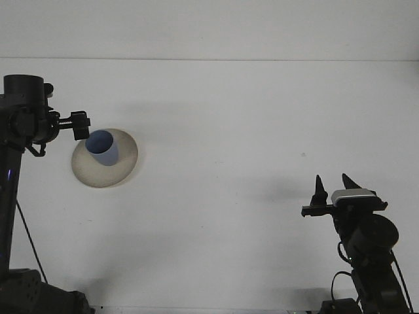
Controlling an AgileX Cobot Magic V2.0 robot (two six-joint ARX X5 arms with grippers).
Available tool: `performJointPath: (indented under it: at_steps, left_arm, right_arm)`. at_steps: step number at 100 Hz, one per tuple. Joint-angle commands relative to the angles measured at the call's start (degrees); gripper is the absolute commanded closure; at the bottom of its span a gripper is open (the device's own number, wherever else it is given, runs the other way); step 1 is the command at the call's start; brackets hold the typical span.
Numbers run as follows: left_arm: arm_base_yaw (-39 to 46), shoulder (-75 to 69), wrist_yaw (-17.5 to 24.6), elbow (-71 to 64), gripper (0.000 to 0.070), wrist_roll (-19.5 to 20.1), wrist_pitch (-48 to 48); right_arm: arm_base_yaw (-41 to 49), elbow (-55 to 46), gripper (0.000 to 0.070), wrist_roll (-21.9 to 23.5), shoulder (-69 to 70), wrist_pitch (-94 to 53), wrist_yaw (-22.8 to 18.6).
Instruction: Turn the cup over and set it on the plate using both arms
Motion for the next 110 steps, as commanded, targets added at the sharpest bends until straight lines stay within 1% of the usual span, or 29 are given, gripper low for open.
performJointPath:
  at_steps: [1,13,27,39,67,80,89,98,104,110]
  left_arm:
    - [-0.9,-1.9,0.3,0.2,0.0105,-0.8,0.7]
    - [-2.7,-7.7,0.3,-3.5,0.0107,-1.0,4.2]
    - [-5.4,-16.0,0.3,-12.2,0.0110,-1.4,9.9]
    - [-7.2,-24.2,0.3,-21.7,0.0110,-1.6,16.1]
    - [-9.1,-44.5,0.3,-47.7,0.0110,-1.6,34.8]
    - [-9.2,-52.9,0.3,-59.5,0.0110,-0.6,42.1]
    - [-9.2,-57.5,0.3,-65.9,0.0110,0.4,44.9]
    - [-9.2,-60.8,0.3,-70.4,0.0114,0.5,46.0]
    - [-9.2,-62.0,0.3,-72.2,0.0116,0.4,45.9]
    - [-9.3,-62.6,0.3,-72.5,0.0116,-0.8,45.7]
  right_arm:
    - [0.2,0.3,0.0287,-0.5,0.3,0.6,0.2]
    - [0.2,0.3,0.0287,-0.5,0.3,0.6,0.2]
    - [0.2,0.3,0.0287,-0.5,0.3,0.6,0.2]
    - [0.2,0.3,0.0287,-0.5,0.3,0.6,0.2]
    - [0.2,0.3,0.0287,-0.4,0.3,0.7,0.2]
    - [0.2,0.3,0.0286,-0.4,0.3,0.7,0.2]
    - [0.2,0.3,0.0287,-0.4,0.3,0.7,0.2]
    - [0.2,0.3,0.0287,-0.4,0.3,0.7,0.2]
    - [0.2,0.3,0.0287,-0.4,0.3,0.7,0.2]
    - [0.2,0.3,0.0287,-0.4,0.3,0.7,0.2]
